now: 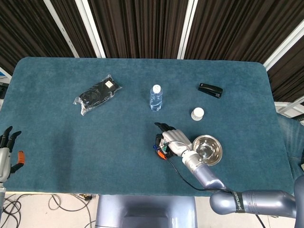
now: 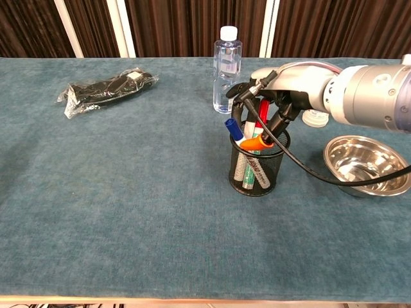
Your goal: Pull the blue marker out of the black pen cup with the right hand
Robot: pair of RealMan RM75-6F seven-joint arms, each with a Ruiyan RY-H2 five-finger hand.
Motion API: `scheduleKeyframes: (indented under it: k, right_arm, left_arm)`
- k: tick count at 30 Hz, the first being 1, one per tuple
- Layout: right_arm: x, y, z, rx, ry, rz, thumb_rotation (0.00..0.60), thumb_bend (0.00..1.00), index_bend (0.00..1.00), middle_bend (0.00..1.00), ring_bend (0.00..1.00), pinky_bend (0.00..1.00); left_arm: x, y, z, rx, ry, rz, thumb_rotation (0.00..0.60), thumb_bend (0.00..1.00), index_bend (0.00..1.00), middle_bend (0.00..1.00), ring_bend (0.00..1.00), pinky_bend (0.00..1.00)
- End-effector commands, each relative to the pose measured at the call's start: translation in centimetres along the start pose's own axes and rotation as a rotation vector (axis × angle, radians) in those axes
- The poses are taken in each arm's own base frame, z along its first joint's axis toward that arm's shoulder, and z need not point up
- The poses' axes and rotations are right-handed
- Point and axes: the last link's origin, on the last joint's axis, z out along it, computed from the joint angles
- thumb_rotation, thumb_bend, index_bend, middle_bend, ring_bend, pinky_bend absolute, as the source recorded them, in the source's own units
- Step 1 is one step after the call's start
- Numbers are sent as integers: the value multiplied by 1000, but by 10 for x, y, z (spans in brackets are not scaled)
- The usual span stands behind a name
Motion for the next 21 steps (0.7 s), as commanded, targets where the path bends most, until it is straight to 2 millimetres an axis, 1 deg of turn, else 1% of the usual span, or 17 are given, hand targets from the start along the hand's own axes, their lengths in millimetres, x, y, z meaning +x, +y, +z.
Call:
scheduleKeyframes:
  k: [1,12,18,21]
  right_arm:
    - [0,0,0,0,-1,3,600,404,536,0,0,156]
    - [-1,-1,1,1,-8,12,600,404,561,0,0,156]
    - [1,-3,0,9,-1,21,600,460,571,0,0,156]
    - [3,-3,0,13,1,27,600,469,571,0,0,156]
  left_arm:
    - [0,0,0,0,0,1,600,557,133,1,96,63]
    - [0,0,0,2,-1,0,600,557,133,1,96,63]
    - [0,0,0,2,-1,-2,600,557,133,1,96,63]
    - [0,0,0,3,-1,-5,600,557,133,1,96,63]
